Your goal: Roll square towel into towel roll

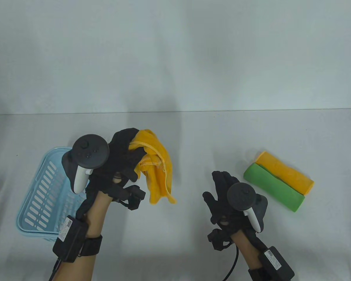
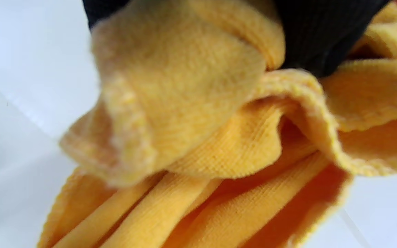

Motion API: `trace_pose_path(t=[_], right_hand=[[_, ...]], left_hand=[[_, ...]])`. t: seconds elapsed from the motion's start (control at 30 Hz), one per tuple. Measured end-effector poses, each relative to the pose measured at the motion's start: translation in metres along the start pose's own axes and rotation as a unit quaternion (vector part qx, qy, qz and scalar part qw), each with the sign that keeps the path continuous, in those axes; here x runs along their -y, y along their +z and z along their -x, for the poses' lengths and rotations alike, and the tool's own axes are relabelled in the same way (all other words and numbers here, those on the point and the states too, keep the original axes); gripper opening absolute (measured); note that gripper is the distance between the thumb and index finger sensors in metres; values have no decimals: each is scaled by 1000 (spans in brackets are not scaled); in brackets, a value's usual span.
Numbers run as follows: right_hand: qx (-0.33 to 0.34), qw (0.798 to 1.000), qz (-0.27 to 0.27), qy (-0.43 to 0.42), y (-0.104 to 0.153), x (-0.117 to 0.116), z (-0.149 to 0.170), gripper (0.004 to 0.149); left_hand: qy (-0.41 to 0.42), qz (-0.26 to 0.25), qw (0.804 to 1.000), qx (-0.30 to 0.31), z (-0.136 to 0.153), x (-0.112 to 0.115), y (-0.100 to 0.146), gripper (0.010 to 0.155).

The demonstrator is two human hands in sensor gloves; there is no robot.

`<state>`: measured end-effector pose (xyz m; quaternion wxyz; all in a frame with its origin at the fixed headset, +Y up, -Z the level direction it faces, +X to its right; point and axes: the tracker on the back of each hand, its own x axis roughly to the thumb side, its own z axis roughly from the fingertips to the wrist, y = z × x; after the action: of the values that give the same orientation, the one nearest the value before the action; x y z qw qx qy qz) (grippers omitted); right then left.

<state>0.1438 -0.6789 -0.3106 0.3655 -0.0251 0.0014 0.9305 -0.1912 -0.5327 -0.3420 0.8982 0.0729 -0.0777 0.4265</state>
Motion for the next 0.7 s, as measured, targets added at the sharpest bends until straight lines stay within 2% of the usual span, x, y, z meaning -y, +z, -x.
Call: trace_pose_path(t=[0.13, 0.3, 0.43, 0.7], right_hand=[[2, 1000, -3, 12, 0, -2, 0, 74], [3, 1000, -9, 15, 0, -4, -1, 72], [8, 999, -26, 16, 2, -8, -2, 69], [22, 995, -89, 43, 6, -32, -9, 57]], left_hand=[[5, 7, 1000, -1, 20, 24, 11, 54], [16, 15, 1000, -2, 36, 42, 22, 54], [18, 15, 1000, -4, 44, 50, 32, 54], [36, 4, 999, -13, 48, 51, 45, 54]])
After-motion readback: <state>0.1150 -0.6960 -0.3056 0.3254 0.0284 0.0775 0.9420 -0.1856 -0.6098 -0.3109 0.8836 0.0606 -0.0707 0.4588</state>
